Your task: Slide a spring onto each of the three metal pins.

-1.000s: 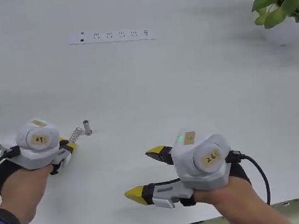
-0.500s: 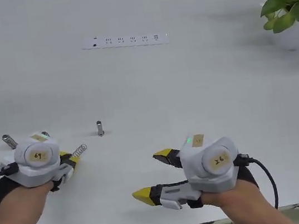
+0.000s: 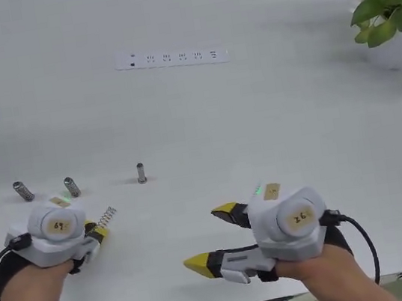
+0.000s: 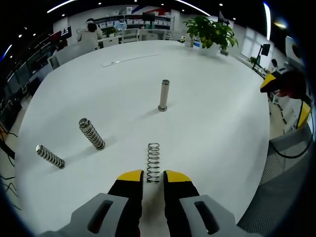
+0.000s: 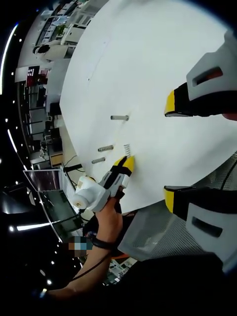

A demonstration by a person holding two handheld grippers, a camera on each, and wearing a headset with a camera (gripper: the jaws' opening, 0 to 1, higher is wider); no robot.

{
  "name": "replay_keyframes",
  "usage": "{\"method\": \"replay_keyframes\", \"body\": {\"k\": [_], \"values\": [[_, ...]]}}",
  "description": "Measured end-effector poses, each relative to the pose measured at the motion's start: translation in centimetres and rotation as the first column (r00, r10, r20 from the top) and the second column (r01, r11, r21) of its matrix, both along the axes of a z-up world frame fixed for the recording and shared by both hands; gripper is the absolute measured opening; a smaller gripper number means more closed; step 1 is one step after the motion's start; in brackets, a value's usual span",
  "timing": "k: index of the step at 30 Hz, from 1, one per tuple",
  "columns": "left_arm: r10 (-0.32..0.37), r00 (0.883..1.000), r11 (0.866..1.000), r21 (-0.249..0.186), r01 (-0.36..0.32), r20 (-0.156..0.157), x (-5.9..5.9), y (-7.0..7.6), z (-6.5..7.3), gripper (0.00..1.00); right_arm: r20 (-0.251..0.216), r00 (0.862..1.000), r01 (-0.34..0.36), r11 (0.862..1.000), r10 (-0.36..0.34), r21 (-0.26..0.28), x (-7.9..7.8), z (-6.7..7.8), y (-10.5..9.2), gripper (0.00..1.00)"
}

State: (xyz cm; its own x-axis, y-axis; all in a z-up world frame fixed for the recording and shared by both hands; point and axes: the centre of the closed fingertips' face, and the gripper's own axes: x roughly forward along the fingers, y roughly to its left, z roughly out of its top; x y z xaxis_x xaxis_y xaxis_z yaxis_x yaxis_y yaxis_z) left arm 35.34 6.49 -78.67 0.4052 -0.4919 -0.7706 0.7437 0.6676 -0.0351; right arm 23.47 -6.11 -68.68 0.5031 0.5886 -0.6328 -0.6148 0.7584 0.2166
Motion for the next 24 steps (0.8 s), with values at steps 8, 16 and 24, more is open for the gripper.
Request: {"method": "replay_keyframes", "body": {"k": [8,16,24], "values": [[-0.013,1.0,1.0,0.012,0.013,0.022,0.3,-0.3,-0.1,0.03,0.004,1.0,0.007,1.0,-0.007,-0.004,0.0,0.2,0.1,0.56],[0.016,1.0,0.999,-0.051,-0.015,0.002,-0.6,0.1,1.4,0.03,0.012,1.0,0.012,1.0,-0.012,-0.003,0.2,0.5,0.3,0.56],[0.015,1.0,0.993,-0.118,-0.014,0.007,-2.1,0.8,3.1,0.03,0.004,1.0,0.019,1.0,-0.019,0.013,0.2,0.4,0.8,0.56]]}}
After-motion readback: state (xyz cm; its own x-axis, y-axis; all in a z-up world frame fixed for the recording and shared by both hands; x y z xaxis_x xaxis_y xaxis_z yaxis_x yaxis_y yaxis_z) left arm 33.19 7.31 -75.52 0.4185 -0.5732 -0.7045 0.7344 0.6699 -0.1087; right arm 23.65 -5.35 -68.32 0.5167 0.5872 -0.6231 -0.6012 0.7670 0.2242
